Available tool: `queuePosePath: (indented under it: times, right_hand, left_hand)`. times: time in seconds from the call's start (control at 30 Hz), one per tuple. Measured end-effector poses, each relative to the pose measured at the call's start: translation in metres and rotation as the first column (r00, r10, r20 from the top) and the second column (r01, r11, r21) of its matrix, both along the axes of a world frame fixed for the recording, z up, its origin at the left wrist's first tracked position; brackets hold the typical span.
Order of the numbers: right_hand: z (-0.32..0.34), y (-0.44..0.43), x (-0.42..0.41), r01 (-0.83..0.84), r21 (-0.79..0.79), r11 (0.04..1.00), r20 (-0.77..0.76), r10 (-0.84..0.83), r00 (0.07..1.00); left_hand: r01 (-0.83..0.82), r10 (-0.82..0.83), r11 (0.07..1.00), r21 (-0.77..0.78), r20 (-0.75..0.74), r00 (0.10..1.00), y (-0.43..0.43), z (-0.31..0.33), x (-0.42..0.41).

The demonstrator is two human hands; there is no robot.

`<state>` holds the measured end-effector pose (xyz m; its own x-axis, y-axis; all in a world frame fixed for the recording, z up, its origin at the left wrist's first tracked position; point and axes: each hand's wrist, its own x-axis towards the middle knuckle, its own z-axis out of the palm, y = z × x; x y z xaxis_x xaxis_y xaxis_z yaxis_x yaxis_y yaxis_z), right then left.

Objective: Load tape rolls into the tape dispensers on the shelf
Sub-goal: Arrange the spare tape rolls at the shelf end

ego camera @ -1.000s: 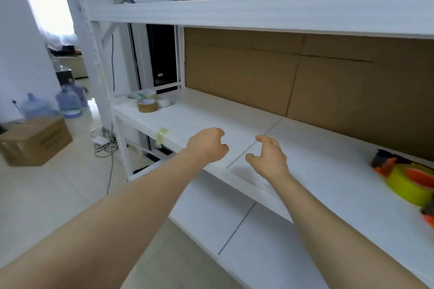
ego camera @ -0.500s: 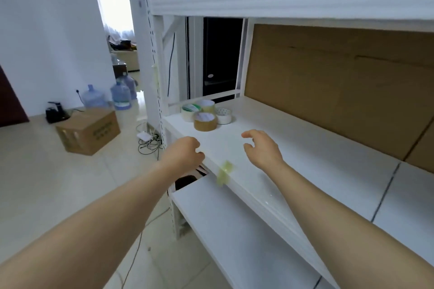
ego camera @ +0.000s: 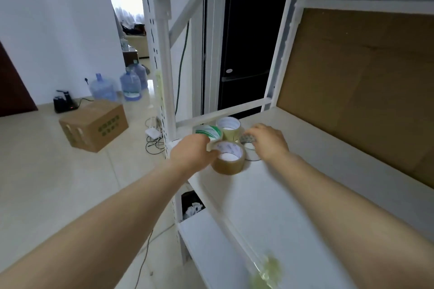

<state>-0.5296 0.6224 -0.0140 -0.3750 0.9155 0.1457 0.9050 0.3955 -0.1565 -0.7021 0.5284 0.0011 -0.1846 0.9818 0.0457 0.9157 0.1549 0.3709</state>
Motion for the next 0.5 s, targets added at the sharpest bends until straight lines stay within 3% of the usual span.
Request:
queuePosePath:
  times: [0.2,0.3,0.5]
  right_hand:
    - [0.000,0.043,-0.031,-0.037,-0.128,0.991,0.137,0.055,0.989]
    - [-0.004,0.061,-0.043,0.057,-0.187,0.981,0.141,-0.030,0.990]
    - [0.001,0.057,-0.034,0.211,-0.049,0.976,0.236,-0.194,0.952]
  left_hand:
    - [0.128,-0.134,0.986,-0.109,-0.056,0.989,0.066,-0.022,-0.011]
    - [0.192,-0.230,0.954,-0.232,-0.147,0.962,0.089,-0.031,-0.013]
    - [0.272,-0.321,0.931,-0.243,-0.190,0.928,0.107,-0.031,-0.011]
